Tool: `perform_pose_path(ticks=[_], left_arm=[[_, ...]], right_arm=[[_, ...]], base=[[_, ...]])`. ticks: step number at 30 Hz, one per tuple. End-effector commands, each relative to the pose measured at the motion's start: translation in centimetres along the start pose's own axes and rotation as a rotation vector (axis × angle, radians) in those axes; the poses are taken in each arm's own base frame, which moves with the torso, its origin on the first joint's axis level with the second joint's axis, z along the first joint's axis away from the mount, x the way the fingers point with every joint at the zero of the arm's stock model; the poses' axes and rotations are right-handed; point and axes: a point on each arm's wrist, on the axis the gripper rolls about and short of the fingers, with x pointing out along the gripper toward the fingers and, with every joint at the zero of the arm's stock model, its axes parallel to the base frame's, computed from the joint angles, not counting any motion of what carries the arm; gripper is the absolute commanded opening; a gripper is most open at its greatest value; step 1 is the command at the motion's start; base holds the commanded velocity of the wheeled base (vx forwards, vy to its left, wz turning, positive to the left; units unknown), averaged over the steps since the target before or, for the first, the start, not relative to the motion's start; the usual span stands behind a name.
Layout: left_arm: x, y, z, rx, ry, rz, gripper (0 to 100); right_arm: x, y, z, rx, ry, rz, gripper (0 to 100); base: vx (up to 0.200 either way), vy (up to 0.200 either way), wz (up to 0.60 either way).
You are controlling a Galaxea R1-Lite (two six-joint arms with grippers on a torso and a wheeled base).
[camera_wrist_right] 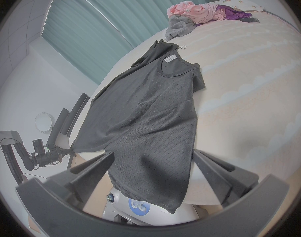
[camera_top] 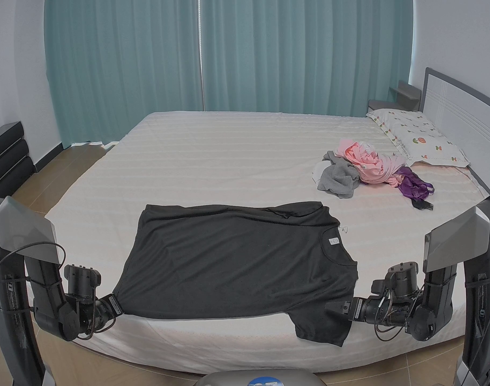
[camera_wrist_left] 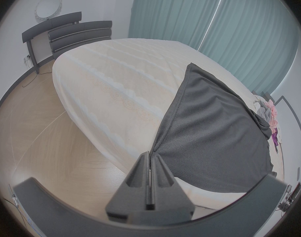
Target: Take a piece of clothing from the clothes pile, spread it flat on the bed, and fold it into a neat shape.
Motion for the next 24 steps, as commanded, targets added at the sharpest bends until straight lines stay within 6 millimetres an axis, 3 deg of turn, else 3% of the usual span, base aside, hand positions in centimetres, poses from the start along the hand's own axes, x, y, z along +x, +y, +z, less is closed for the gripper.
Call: perform_pose_path(ticks=[1, 11, 24], left_arm=[[0.0, 0.0, 0.0, 0.000, 0.000, 0.000, 0], [-0.1, 0.0, 0.0, 0.002, 0.001, 0.001, 0], [-1.5, -0.2, 0.7, 0.001, -0.038, -0.021, 0]], right_arm=[[0.0, 0.0, -0.1, 0.000, 0.001, -0.001, 0], [-1.1, -0.1, -0.1, 0.009, -0.012, -0.028, 0], [-5.4, -0.6, 0.5, 0.075, -0.020, 0.018, 0]], base=[[0.000, 0.000, 0.00], [0.000, 0.000, 0.00], [0.000, 0.000, 0.00]])
